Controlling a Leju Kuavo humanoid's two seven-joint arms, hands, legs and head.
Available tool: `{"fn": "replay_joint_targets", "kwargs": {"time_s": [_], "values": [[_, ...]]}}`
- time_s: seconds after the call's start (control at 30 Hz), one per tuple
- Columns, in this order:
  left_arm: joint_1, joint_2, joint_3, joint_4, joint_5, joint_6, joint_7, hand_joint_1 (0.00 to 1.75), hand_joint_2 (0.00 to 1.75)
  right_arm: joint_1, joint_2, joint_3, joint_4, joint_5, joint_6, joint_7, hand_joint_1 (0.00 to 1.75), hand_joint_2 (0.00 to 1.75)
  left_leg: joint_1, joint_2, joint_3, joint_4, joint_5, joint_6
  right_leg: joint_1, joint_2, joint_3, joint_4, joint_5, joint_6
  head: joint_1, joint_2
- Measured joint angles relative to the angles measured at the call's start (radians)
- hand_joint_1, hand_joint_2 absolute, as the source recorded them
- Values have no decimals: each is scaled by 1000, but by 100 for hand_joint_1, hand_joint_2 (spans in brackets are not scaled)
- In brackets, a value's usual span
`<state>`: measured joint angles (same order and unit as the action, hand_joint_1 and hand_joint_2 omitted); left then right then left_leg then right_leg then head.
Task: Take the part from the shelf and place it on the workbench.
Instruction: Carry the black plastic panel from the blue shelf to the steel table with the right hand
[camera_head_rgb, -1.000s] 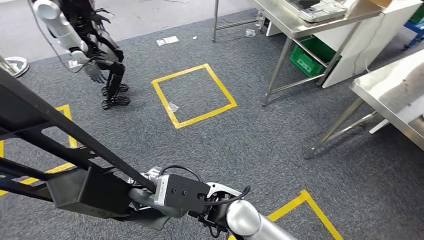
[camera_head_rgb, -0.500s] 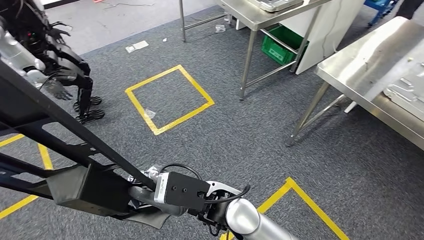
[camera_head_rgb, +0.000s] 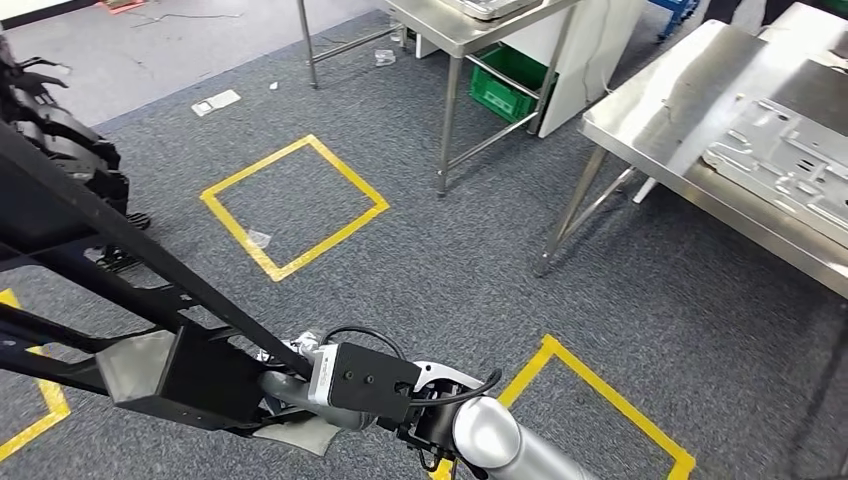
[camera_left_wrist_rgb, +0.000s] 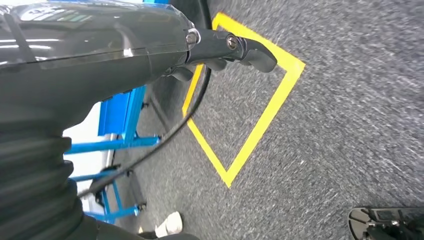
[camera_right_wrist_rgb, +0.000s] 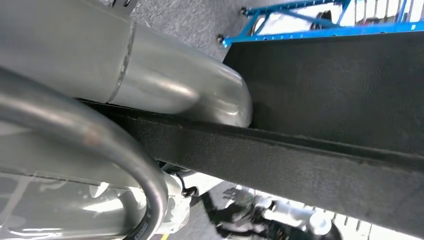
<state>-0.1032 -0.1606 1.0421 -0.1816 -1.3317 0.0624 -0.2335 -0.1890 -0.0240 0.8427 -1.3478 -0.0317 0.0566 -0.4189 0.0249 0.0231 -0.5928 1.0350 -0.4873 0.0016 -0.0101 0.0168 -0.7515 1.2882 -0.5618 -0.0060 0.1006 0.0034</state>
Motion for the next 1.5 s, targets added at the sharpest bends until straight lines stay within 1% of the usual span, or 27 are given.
{"fn": "replay_joint_targets", "kwargs": {"time_s": [0.03,0.1,0.17,0.23,0.3,0.37,0.43,0.47,0.5,0.57,0.6,0.63,0.7,0.77,0.83,0.93,0.97,1.0,1.03,1.13,1.2,1.27,1.3,1.37,1.43,1.47,1.5], "values": [[-1,0,-1,0,0,0,0,0,175,0,0,0,0,0,-1,0,175,0,1,9,3,0,-2,-2,-1,-7,27,-55,33,1,0,0],[-3,0,-4,0,-1,-1,0,0,175,-2,0,0,0,0,-1,1,175,0,-1,25,9,0,-8,-9,3,-42,97,-193,87,2,0,0],[-4,0,-5,0,-4,-1,0,0,175,-4,2,0,0,0,-2,1,175,0,-6,38,14,-1,-13,-18,12,-68,127,-255,96,-2,0,0],[-6,0,-6,0,-6,-1,0,0,175,-4,3,0,0,0,-2,1,175,0,-8,53,19,-5,-15,-29,16,-58,127,-258,94,-9,-2,0],[-10,1,-8,0,-7,0,0,0,175,-5,5,0,0,1,-3,2,175,0,-4,46,19,11,-30,-38,13,-41,131,-263,97,-20,-3,0],[-13,2,-9,0,-7,0,0,0,175,-7,8,0,0,2,-3,2,175,0,-1,12,-18,99,-80,-42,8,-26,137,-267,97,-32,-5,0],[-12,3,-9,0,-8,0,-1,0,175,-7,10,0,0,2,-4,2,175,0,-1,-12,-86,235,-134,-42,9,-7,140,-267,96,-39,-7,0],[-11,3,-9,0,-8,1,0,0,175,-7,10,1,0,2,-4,2,175,0,-2,-16,-109,277,-141,-41,10,3,141,-266,96,-40,-7,0],[-11,4,-9,0,-7,1,0,0,175,-6,10,1,0,2,-4,3,175,0,-2,-19,-115,279,-127,-40,10,15,143,-266,95,-40,-7,0],[-11,5,-9,0,-7,1,1,0,175,-6,10,1,0,2,-4,3,175,0,-1,-32,-74,172,-54,-37,10,37,150,-266,93,-39,-7,0],[-11,6,-9,0,-7,1,0,0,175,-6,10,1,0,2,-4,3,175,0,0,-52,-45,103,-22,-34,12,46,151,-265,92,-37,-7,0],[-11,7,-9,0,-7,1,-2,0,175,-7,10,1,0,2,-4,3,175,0,1,-70,-23,47,-2,-32,12,55,151,-264,90,-35,-7,0],[-11,7,-9,0,-7,0,-7,0,175,-9,11,1,0,3,-4,3,175,0,-1,-91,-7,7,1,-28,12,69,145,-262,92,-26,-7,0],[-12,6,-9,0,-6,0,-7,0,175,-9,10,1,0,3,-4,4,175,0,-1,-77,-5,2,4,-20,9,78,141,-262,92,-17,-7,0],[-13,4,-9,0,-5,1,0,0,175,-10,9,1,0,3,-4,4,175,0,2,-58,-2,-5,7,-9,10,56,124,-230,70,-10,-4,0],[-12,3,-9,0,-5,1,4,0,175,-11,6,2,0,3,-4,4,175,0,1,-26,0,-7,6,1,6,12,35,-55,-11,-3,0,0],[-11,3,-9,0,-5,1,4,0,175,-10,6,2,0,3,-4,4,175,0,0,-14,0,-7,5,2,4,7,9,-5,-23,-2,0,0],[-11,3,-9,0,-5,1,4,0,175,-9,5,2,0,3,-4,4,175,0,0,-3,1,-7,3,2,2,3,-2,11,-18,0,0,0],[-11,3,-9,0,-5,1,4,0,175,-9,4,2,1,3,-4,4,175,0,1,6,3,-7,1,1,1,-1,8,-14,6,1,0,0],[-11,3,-9,0,-5,1,4,0,175,-10,3,2,1,3,-4,4,175,0,-1,30,11,-6,-7,-9,5,-43,103,-205,91,1,0,0],[-10,3,-9,0,-4,1,4,0,175,-10,3,2,1,3,-5,4,175,0,-7,43,14,-6,-11,-18,13,-62,130,-262,98,-2,-1,0],[-10,3,-9,0,-4,1,6,0,175,-7,2,2,1,3,-8,3,175,0,-7,57,19,-9,-15,-29,15,-48,130,-265,97,-8,-2,0],[-10,3,-9,0,-4,1,8,0,175,-6,2,2,1,3,-10,3,175,0,-5,53,20,-3,-22,-34,13,-39,133,-268,97,-13,-3,0],[-10,3,-9,0,-4,1,10,0,175,-5,2,1,0,4,-14,2,175,0,-1,21,-4,62,-64,-40,7,-24,139,-272,98,-25,-5,0],[-8,3,-9,0,-4,1,8,0,175,-3,2,1,0,12,-22,2,175,0,0,-10,-66,196,-125,-41,6,-9,142,-272,97,-33,-7,0],[-5,3,-9,0,-4,1,8,0,175,-2,2,2,0,19,-28,1,175,0,-1,-15,-96,254,-143,-41,7,1,143,-271,96,-34,-7,0],[-4,3,-8,0,-4,1,9,0,175,0,2,2,0,28,-35,1,175,0,-1,-17,-112,280,-142,-41,8,12,145,-271,96,-34,-7,0]]}}
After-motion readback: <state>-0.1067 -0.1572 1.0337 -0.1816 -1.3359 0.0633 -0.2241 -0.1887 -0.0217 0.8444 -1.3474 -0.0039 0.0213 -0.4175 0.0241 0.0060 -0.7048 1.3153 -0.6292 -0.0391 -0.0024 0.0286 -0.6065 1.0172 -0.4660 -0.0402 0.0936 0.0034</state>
